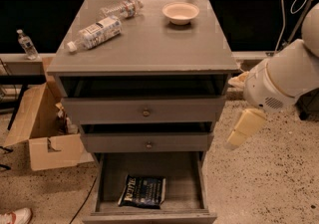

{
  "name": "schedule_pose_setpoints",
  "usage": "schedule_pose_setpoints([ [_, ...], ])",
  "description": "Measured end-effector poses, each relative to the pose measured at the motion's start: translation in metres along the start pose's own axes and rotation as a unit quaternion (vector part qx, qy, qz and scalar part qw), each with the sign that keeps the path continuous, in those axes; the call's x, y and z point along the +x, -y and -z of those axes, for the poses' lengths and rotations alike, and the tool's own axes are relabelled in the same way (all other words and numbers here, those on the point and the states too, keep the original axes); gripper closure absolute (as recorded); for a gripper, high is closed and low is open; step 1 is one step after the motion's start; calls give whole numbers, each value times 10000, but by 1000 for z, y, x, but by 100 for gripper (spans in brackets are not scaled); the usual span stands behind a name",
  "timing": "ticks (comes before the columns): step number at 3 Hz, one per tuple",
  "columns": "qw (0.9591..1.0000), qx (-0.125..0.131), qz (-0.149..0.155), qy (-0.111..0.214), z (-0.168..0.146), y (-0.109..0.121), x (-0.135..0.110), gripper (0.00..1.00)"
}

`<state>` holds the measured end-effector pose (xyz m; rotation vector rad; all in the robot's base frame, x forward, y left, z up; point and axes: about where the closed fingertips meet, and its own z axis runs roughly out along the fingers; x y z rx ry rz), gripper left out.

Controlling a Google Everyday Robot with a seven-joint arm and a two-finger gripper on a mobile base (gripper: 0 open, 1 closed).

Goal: Pick blue chip bag from bottom drawer and place on counter

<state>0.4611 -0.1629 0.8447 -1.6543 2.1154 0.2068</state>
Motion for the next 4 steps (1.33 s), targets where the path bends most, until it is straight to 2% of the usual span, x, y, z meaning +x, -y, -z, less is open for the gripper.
schedule_pose_setpoints([
  [1,9999,-71,6,-136,-49,-11,19,0],
  [2,9996,-267,4,-60,-106,-24,34,0],
  [3,9973,-632,-73,376,-178,-37,41,0],
  [4,9904,-1052,-305,844,-238,-51,42,0],
])
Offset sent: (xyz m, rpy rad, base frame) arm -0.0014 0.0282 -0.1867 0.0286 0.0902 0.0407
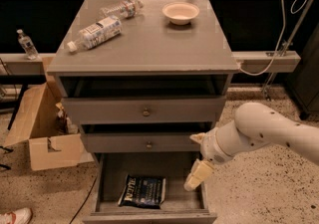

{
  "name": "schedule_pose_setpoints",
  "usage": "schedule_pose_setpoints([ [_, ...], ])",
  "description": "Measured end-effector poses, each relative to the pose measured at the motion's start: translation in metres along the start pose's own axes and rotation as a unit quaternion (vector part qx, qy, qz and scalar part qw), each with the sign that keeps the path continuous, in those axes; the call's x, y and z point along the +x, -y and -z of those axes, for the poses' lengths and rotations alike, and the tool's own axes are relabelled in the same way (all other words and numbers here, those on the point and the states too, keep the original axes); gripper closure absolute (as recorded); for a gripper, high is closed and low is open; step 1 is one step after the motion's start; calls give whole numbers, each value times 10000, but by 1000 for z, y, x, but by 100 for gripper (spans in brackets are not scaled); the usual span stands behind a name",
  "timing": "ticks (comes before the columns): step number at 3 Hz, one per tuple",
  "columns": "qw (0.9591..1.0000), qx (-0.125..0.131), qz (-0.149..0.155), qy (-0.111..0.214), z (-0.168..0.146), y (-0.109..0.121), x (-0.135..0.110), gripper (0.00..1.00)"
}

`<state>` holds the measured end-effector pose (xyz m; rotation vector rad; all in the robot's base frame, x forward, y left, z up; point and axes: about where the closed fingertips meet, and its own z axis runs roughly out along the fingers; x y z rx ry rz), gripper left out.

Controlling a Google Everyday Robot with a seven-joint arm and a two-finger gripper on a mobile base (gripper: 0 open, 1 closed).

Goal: Pick blue chip bag from bottom drawer and place on counter

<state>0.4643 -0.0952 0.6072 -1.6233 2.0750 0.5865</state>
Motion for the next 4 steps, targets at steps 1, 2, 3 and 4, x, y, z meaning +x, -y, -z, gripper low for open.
schedule_pose_setpoints([
  [1,10000,0,-1,0,0,0,0,0],
  [2,9999,-62,-90,8,-43,23,26,0],
  [3,9999,-98,-49,30,-89,46,50,0],
  [4,9999,-22,-76,96,-129,62,69,0],
])
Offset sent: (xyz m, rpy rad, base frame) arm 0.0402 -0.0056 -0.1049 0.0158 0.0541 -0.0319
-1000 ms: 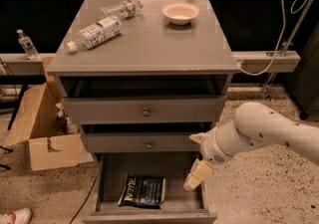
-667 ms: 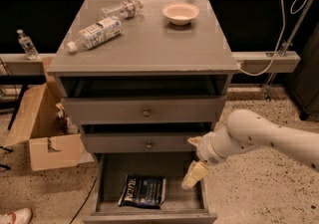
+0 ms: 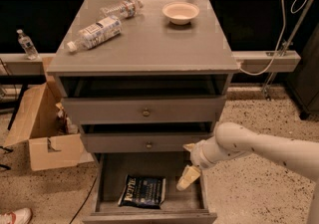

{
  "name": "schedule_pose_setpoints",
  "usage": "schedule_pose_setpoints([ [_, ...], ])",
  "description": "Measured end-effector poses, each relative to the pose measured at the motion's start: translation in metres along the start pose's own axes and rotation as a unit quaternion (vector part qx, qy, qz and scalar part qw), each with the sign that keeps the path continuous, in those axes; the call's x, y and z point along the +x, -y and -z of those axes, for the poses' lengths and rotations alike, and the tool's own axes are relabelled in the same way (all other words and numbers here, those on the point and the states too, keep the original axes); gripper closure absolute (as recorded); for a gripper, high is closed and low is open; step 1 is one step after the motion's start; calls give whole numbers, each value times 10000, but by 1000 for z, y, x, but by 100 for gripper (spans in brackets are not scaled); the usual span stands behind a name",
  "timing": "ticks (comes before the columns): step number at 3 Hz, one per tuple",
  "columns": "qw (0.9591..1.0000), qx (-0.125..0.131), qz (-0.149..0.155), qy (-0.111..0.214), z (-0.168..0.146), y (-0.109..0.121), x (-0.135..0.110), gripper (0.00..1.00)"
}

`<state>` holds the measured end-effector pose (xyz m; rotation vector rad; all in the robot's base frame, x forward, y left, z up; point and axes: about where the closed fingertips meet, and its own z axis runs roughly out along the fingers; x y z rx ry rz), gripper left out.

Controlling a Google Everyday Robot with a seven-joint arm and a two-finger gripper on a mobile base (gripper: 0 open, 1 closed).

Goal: Pick blue chip bag from bottom drawer and place on counter

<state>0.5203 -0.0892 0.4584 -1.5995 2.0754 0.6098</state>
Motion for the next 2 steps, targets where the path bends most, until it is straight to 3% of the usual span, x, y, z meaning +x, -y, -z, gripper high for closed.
schedule_pose_setpoints([
  [1,9998,43,-67,204,-46,9,13,0],
  [2,9998,43,-67,204,-46,9,13,0],
])
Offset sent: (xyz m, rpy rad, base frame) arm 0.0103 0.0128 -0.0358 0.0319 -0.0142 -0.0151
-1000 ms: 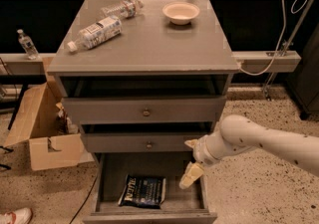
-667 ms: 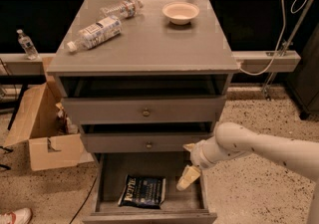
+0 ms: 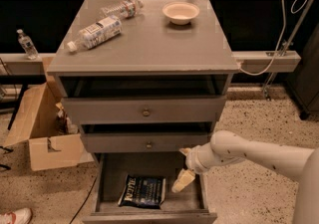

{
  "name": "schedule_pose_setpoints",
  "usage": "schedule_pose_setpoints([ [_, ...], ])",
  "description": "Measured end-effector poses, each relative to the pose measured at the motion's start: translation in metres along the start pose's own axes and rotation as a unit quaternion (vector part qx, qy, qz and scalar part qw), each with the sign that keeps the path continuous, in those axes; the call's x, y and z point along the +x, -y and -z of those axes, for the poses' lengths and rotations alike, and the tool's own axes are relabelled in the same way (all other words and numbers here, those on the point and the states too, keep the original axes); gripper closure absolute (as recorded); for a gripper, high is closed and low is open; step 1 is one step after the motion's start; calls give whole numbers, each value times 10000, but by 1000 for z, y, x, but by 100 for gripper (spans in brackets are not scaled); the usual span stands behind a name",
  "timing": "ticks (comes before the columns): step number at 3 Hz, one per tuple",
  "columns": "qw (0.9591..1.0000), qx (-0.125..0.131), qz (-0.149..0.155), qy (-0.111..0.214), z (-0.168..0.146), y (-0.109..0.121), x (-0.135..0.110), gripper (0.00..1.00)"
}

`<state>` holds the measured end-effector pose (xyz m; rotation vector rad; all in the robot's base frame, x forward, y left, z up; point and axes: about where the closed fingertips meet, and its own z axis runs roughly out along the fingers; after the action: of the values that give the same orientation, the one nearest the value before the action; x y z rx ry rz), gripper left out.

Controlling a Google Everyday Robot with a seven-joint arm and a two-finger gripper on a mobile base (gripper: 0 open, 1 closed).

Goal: Pick blue chip bag from bottom drawer and place on counter

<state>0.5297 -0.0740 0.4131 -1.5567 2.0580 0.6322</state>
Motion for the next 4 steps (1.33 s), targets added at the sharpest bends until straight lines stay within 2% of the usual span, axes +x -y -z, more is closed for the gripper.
schedule_pose_setpoints([
  [1,10000,7,39,-5,-25,4,5,0],
  [2,9999,-3,147,45,-66,14,18,0],
  [3,9995,-91,262,126,-143,23,46,0],
  [4,9995,-93,262,125,-143,23,46,0],
])
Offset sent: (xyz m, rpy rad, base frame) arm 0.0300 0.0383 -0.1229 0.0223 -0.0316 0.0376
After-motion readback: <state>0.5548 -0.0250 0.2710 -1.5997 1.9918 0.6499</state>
